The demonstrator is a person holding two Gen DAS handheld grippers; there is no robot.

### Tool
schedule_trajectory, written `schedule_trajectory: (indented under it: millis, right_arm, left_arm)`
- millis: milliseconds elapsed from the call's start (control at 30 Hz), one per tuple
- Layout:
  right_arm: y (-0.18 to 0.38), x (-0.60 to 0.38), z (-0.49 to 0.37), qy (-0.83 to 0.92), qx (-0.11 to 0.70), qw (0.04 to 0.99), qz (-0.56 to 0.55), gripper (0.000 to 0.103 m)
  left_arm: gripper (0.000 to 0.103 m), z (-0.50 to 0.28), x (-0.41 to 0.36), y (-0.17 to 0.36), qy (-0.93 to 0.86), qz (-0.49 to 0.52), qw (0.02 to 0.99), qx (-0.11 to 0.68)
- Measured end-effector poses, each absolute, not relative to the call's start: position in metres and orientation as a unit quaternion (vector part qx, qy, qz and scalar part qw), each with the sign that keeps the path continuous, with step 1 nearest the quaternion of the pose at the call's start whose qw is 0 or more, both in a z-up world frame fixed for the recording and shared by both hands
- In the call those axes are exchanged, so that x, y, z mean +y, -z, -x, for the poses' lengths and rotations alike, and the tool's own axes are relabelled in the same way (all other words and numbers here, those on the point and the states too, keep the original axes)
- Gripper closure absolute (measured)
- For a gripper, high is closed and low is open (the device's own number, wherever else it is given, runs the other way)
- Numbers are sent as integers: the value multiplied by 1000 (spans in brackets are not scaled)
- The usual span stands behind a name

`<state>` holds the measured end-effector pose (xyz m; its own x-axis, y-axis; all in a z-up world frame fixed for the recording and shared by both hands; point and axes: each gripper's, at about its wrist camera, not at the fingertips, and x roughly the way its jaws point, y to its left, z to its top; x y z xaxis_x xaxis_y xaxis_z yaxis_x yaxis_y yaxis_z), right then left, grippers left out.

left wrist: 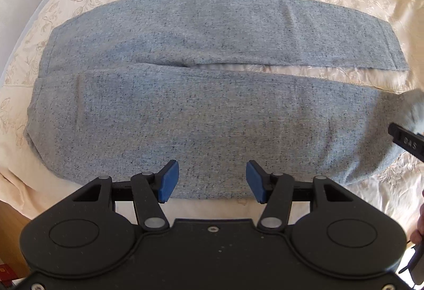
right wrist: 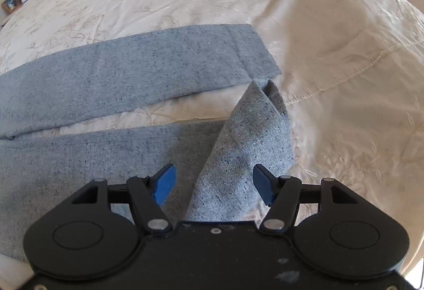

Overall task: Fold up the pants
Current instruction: 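Move the right gripper to the turned-back pant cuff and close on it, then grasp the waistband corner with the left gripper while the right gripper holds the cuff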

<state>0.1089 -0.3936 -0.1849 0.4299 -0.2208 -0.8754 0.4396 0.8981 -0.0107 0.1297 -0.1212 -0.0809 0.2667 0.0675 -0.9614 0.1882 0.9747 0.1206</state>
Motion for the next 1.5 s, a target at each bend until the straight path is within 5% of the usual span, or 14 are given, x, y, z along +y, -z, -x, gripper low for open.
schedule_trajectory:
  millis: [333, 633, 667, 733, 767, 1133, 1500]
  right_arm:
    - [202, -462, -53, 266, 467, 786, -305, 36]
    - [227, -462, -106, 247, 505, 776, -288, 37]
    - [225, -459, -110, 244, 511, 776, -277, 40]
    - [218, -456, -114, 227, 529, 773, -267, 94]
    - [213, -455, -112, 226, 530, 773, -266, 96]
    - [202, -471, -61, 266, 553, 744, -265, 97]
    - [201, -453, -61, 316, 558, 733, -226, 98]
  left_arm:
    - [43, -122, -126, 82, 37, -111, 789, 603]
    - [43, -121, -121, 84, 23, -112, 796, 595]
    - [43, -121, -121, 84, 22, -111, 796, 594]
    - [43, -120, -119, 84, 21, -105, 797, 594]
    - [43, -120, -118, 85, 22, -102, 798, 594]
    - [42, -106, -94, 96, 28, -109, 803, 585]
    - [42, -131, 40, 100, -144, -71, 825, 541]
